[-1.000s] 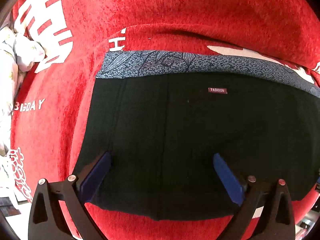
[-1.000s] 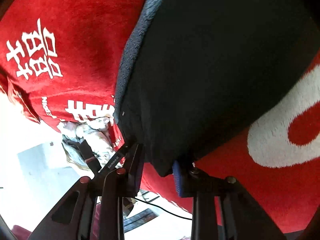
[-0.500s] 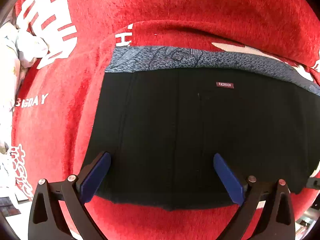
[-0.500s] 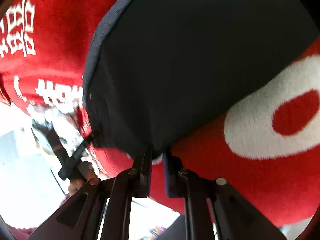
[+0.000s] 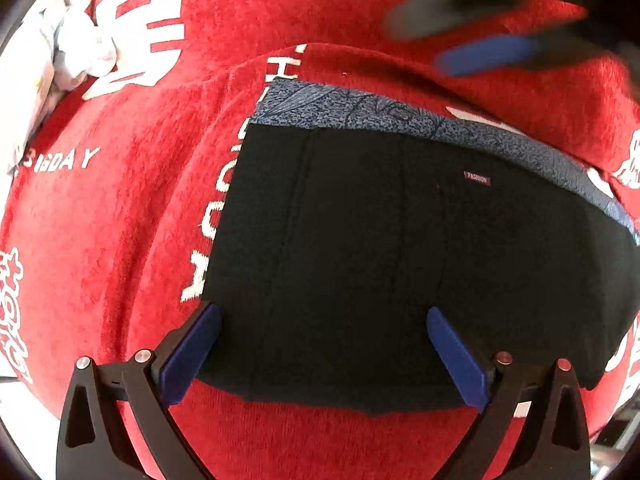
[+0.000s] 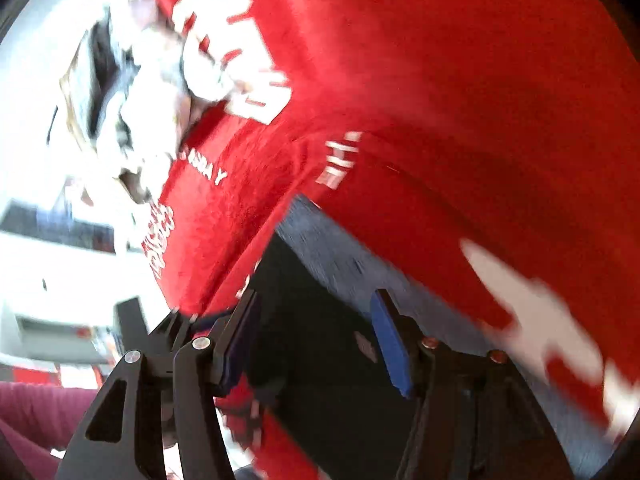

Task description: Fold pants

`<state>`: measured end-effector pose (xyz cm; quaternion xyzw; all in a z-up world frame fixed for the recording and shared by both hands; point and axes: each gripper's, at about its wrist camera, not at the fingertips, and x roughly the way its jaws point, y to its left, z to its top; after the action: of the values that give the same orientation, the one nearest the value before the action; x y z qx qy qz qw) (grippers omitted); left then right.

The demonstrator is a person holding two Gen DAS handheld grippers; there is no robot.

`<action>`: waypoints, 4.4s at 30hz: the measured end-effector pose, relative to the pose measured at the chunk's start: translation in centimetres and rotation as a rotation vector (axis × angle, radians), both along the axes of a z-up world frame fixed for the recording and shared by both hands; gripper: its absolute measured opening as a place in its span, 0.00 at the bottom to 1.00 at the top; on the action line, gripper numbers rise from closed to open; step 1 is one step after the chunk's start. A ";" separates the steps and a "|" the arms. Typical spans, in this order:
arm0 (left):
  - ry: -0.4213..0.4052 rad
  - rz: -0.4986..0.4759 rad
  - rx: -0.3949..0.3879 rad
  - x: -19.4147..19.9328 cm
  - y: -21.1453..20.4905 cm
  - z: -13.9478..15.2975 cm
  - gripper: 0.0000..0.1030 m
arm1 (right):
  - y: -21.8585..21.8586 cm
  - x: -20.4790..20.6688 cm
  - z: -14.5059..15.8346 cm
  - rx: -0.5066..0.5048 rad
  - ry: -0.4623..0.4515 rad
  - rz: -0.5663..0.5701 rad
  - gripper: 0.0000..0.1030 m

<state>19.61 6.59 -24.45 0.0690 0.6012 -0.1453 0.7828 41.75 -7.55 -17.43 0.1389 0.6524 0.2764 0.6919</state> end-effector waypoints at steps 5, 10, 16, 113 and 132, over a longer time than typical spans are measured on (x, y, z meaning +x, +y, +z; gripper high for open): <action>-0.037 0.003 -0.033 -0.8 0.3 0.0 1.00 | 6.9 3.4 -4.1 -0.117 -0.012 0.190 0.59; -0.048 0.008 -0.046 -1.2 0.5 0.2 1.00 | 7.5 4.4 -7.3 -0.097 0.109 0.211 0.13; -0.028 0.082 -0.079 -1.7 2.1 1.7 1.00 | 8.4 3.1 -2.8 0.014 0.069 0.273 0.09; 0.028 -0.271 0.235 -15.6 -34.6 3.5 1.00 | -45.3 -47.4 -4.0 0.236 0.257 -1.245 0.60; 0.074 -0.286 0.274 -20.3 -38.4 6.7 1.00 | -44.5 -49.2 -3.6 0.248 0.307 -1.192 0.60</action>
<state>-0.72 -31.86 -17.77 0.2540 0.6276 -0.1743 0.7150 -7.46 -52.07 -20.99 0.5961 0.5180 -0.1063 0.6042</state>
